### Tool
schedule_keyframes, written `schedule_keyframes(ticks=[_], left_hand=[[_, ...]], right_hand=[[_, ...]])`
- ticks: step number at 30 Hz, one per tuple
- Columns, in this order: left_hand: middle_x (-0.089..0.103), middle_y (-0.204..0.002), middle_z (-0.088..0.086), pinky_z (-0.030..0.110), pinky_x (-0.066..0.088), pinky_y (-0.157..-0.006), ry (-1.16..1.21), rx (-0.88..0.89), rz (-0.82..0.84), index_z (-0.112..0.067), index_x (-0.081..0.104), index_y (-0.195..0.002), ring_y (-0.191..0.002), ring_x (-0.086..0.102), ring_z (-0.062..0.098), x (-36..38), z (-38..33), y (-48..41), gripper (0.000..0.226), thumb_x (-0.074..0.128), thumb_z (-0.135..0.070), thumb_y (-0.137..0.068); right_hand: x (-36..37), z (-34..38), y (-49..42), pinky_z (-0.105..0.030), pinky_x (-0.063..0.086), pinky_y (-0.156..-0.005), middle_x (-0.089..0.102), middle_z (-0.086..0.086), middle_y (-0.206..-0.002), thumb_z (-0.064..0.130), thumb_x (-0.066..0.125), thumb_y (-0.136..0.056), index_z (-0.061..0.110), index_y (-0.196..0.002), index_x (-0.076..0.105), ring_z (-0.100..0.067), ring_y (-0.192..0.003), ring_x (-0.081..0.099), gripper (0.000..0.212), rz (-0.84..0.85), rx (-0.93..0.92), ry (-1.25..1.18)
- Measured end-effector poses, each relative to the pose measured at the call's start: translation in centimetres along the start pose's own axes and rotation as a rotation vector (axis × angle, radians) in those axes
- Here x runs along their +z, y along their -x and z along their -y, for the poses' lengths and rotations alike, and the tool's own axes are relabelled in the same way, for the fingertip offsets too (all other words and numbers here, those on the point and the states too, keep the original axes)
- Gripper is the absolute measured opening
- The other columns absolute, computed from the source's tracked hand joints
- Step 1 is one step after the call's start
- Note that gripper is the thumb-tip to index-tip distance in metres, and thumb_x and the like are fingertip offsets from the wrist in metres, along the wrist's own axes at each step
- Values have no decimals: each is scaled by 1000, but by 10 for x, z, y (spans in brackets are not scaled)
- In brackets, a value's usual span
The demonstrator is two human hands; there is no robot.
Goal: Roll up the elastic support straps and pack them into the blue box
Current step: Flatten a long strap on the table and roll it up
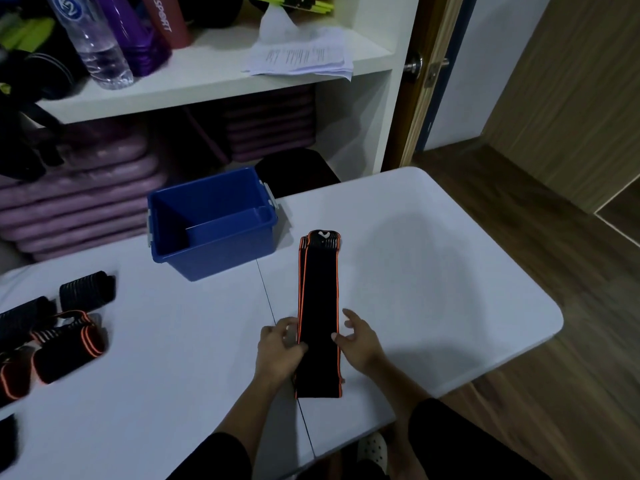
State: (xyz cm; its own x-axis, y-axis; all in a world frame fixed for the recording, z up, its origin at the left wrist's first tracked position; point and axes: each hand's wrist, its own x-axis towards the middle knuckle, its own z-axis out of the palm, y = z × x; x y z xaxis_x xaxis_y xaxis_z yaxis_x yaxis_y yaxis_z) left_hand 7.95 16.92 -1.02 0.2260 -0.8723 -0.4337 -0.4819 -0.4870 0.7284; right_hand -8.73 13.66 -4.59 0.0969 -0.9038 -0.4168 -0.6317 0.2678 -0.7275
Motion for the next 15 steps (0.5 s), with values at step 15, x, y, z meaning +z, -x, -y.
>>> schedule_keyframes(ticks=[15], left_hand=[[46, -139, 7, 35, 35, -106, -22, 6, 79, -30, 37, -137, -128, 40, 27, -6, -65, -157, 71, 68, -18, -74]], right_hand=[[-29, 57, -142, -46, 45, -99, 52, -5, -135, 26, 62, -81, 24, -134, 41, -30, -116, 55, 57, -49, -48, -42]])
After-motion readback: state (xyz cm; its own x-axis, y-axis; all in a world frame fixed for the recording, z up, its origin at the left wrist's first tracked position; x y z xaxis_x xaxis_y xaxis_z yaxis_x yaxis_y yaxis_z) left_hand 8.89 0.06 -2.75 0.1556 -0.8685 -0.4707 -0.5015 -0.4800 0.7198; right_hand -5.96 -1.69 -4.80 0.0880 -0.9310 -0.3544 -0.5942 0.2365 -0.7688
